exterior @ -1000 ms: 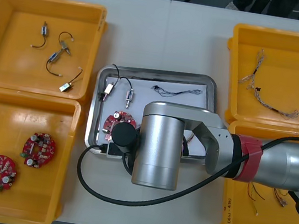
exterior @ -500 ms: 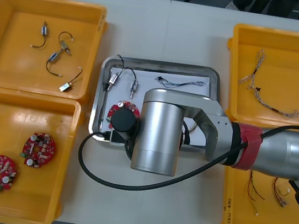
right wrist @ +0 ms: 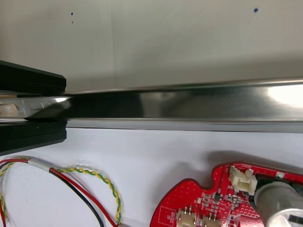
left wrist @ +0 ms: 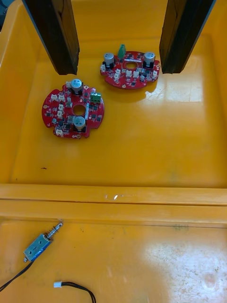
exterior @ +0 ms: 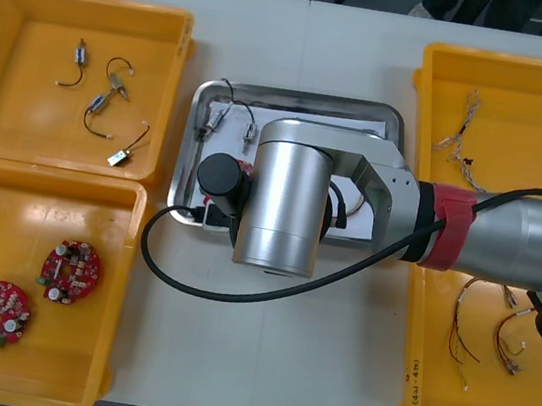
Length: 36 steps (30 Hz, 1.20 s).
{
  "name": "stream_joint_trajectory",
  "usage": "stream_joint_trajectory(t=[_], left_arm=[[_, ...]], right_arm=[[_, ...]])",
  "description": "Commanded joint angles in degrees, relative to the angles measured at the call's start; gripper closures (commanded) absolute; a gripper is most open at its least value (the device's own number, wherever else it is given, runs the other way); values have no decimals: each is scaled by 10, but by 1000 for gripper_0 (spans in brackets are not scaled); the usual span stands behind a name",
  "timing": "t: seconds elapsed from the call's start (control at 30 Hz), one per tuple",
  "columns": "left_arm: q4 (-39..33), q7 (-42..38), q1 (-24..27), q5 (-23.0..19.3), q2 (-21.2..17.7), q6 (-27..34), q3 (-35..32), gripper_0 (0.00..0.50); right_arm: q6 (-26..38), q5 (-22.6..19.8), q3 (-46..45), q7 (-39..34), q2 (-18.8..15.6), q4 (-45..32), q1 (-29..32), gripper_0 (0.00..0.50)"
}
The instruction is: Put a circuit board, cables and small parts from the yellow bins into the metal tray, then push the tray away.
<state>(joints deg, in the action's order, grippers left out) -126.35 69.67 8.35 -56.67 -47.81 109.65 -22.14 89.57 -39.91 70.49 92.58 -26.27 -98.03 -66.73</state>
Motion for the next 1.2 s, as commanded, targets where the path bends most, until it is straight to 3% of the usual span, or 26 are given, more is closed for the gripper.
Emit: stream_joint_trajectory(t=[0.03, 1.2], left_arm=[[-18, 42, -11, -5, 5, 4, 5, 0], [-18, 42, -11, -5, 5, 4, 5, 0]], right_arm=[[-8, -2, -19, 2, 6, 10, -38, 500], [-67, 0, -19, 47, 28, 113, -112, 500]])
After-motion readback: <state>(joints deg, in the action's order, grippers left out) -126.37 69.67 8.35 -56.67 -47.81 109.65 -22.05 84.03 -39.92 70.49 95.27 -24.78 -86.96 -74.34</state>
